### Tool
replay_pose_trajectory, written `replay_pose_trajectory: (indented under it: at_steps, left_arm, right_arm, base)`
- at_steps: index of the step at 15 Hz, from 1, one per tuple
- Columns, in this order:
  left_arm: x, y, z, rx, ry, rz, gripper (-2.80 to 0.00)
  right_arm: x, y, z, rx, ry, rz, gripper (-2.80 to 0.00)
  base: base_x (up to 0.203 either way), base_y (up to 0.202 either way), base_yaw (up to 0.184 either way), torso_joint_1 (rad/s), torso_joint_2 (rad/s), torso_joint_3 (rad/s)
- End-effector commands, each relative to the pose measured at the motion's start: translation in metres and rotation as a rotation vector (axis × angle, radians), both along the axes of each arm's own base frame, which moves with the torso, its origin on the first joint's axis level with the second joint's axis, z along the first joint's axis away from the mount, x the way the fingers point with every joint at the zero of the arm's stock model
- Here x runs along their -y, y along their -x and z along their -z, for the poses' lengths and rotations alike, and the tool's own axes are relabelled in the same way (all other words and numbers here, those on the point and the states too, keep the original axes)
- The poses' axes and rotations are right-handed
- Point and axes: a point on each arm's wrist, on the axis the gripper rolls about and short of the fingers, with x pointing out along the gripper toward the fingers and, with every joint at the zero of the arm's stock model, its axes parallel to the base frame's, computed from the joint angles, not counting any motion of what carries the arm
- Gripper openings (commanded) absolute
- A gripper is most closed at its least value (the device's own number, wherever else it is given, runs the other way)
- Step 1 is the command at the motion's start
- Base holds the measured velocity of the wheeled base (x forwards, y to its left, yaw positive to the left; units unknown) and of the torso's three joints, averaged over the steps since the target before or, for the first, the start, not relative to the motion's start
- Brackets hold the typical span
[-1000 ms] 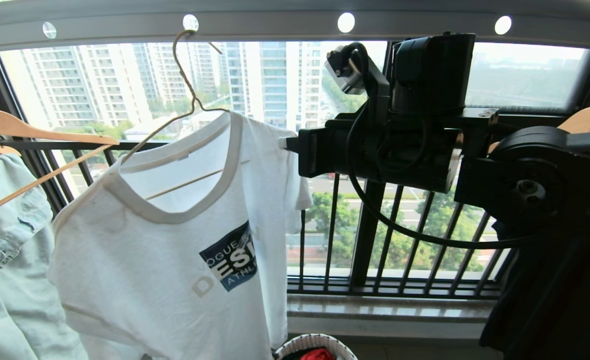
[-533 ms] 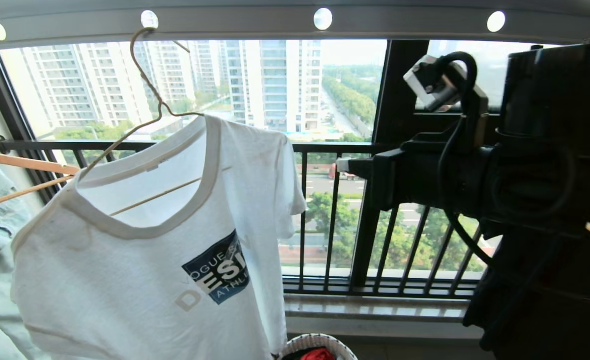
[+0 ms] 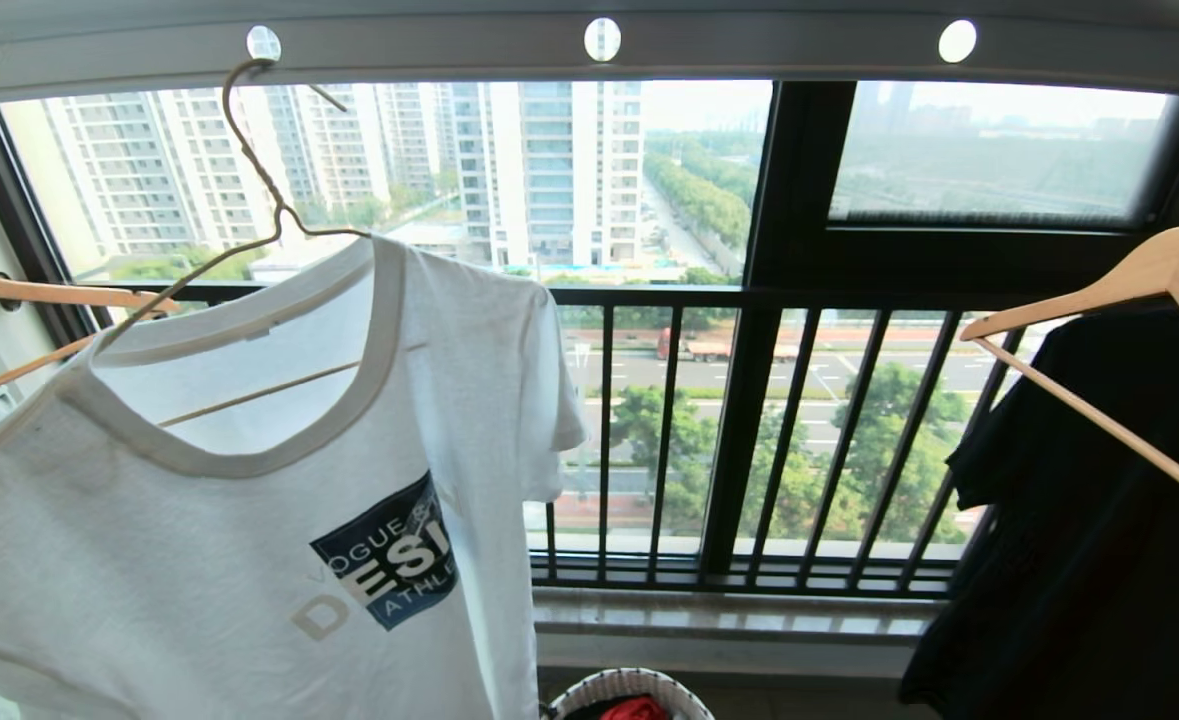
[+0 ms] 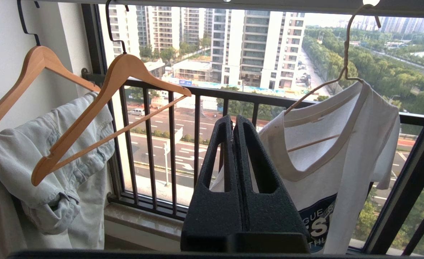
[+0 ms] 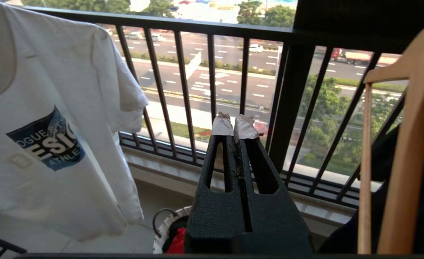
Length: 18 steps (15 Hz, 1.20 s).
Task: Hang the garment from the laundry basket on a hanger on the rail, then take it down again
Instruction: Take the clothes off the clothes rack
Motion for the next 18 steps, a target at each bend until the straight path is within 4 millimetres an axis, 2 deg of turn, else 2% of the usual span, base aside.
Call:
replay_pose_trajectory:
  at_steps: [1, 3, 5, 8, 11, 14, 18]
  left_arm:
    - [0.003, 0.013, 0.015, 0.025, -0.005, -0.038, -2.8]
    - [0.004, 0.017, 0.036, 0.008, -0.023, -0.057, -2.8]
    - [0.004, 0.01, 0.051, -0.031, -0.012, -0.055, -2.8]
    - [0.002, 0.001, 0.071, -0.095, -0.004, 0.009, -2.8]
    - [-0.002, 0.005, 0.084, -0.091, -0.022, 0.124, -2.8]
    - [0.0, -0.003, 0.132, -0.189, -0.084, 0.132, -2.8]
    - [0.003, -0.015, 0.194, -0.306, -0.119, 0.238, -2.8]
  right_arm:
    - [0.03, 0.071, 0.002, 0.119, -0.039, 0.183, -2.8]
    - [0.036, 0.101, 0.009, 0.142, -0.039, 0.316, -2.8]
    - [0.038, 0.128, 0.025, 0.128, -0.03, 0.371, -2.8]
    - [0.037, 0.152, 0.052, 0.081, -0.01, 0.413, -2.8]
    - [0.034, 0.154, 0.086, 0.02, 0.02, 0.443, -2.8]
    - [0.03, 0.136, 0.138, -0.048, 0.052, 0.373, -2.8]
    - [0.025, 0.115, 0.202, 0.054, 0.092, 0.189, -2.8]
  base:
    - [0.0, 0.0, 0.0, 0.0, 0.0, 0.0]
    - [0.0, 0.0, 0.0, 0.0, 0.0, 0.0]
    - [0.0, 0.0, 0.0, 0.0, 0.0, 0.0]
    - [0.0, 0.0, 0.0, 0.0, 0.0, 0.0]
    - [0.0, 0.0, 0.0, 0.0, 0.0, 0.0]
    - [0.0, 0.0, 0.0, 0.0, 0.0, 0.0]
    - [0.0, 0.0, 0.0, 0.0, 0.0, 0.0]
